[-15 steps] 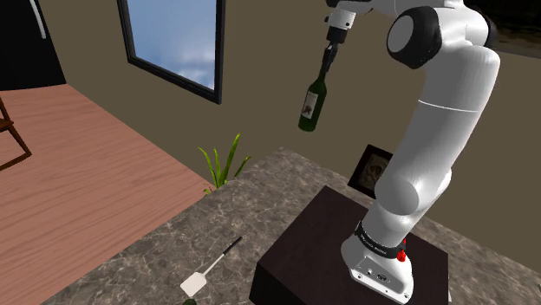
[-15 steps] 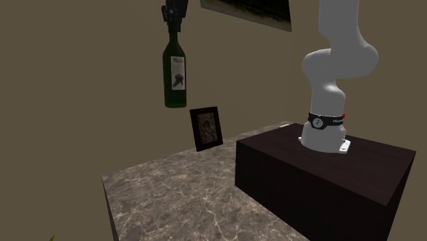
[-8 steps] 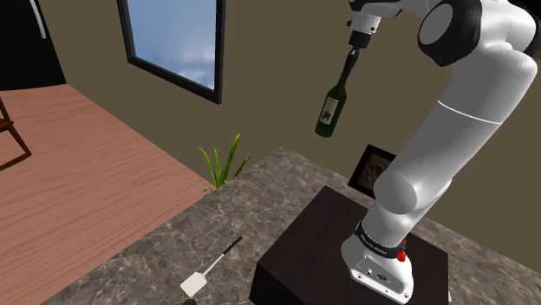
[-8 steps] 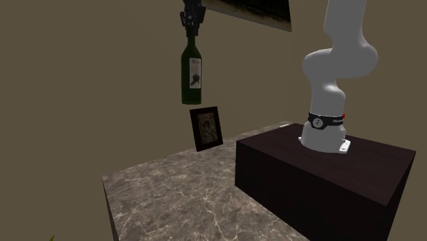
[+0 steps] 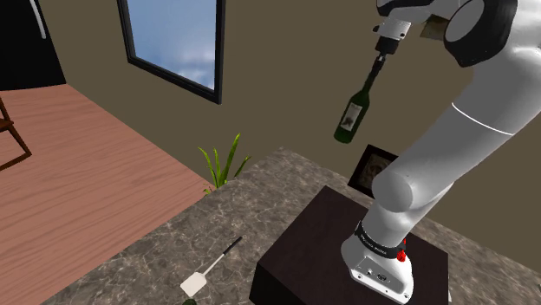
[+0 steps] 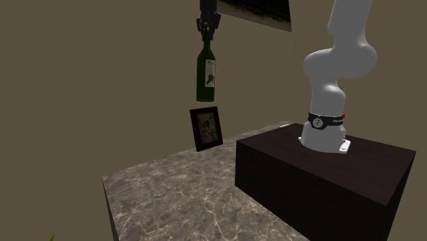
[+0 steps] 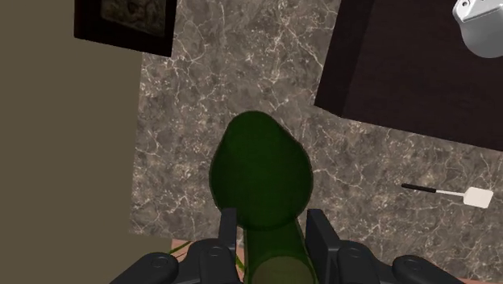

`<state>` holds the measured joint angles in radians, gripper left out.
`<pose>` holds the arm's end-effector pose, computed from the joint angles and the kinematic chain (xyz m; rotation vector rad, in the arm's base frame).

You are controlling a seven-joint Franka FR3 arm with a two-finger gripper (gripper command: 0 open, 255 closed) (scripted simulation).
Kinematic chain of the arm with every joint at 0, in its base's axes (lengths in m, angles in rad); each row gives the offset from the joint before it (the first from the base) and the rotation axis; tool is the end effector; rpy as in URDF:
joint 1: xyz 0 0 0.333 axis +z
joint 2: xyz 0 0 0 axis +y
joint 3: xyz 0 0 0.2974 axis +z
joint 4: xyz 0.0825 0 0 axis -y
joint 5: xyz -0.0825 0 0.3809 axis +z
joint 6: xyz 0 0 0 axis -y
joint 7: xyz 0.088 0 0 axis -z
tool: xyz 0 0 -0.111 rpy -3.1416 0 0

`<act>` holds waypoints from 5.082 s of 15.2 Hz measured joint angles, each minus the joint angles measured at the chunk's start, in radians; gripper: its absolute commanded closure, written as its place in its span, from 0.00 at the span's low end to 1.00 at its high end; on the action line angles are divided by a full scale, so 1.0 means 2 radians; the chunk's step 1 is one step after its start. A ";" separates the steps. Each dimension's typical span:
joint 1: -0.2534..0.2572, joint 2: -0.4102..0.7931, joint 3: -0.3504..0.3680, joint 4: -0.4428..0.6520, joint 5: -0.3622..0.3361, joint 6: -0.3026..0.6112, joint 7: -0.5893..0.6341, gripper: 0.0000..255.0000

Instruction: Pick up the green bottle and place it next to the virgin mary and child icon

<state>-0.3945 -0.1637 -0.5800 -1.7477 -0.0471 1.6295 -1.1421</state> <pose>0.2683 -0.4405 0.5956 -3.1245 -0.2744 -0.0727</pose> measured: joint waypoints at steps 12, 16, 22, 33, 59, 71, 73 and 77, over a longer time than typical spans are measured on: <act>-0.052 -0.044 -0.078 -0.013 -0.038 -0.018 -0.125 1.00; -0.067 -0.043 -0.111 -0.009 -0.042 -0.018 -0.173 1.00; -0.083 -0.009 -0.178 0.024 -0.026 -0.022 -0.260 1.00; -0.100 0.023 -0.231 0.011 -0.004 0.012 -0.332 1.00; -0.102 0.052 -0.251 -0.150 0.020 0.188 -0.356 1.00; -0.110 0.119 -0.257 -0.194 0.089 0.260 -0.408 1.00; -0.113 0.128 -0.256 -0.203 0.101 0.273 -0.418 1.00; -0.125 0.159 -0.246 -0.213 0.136 0.295 -0.444 1.00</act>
<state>-0.6455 0.1541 -1.0712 -2.1729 0.2253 2.2192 -2.0295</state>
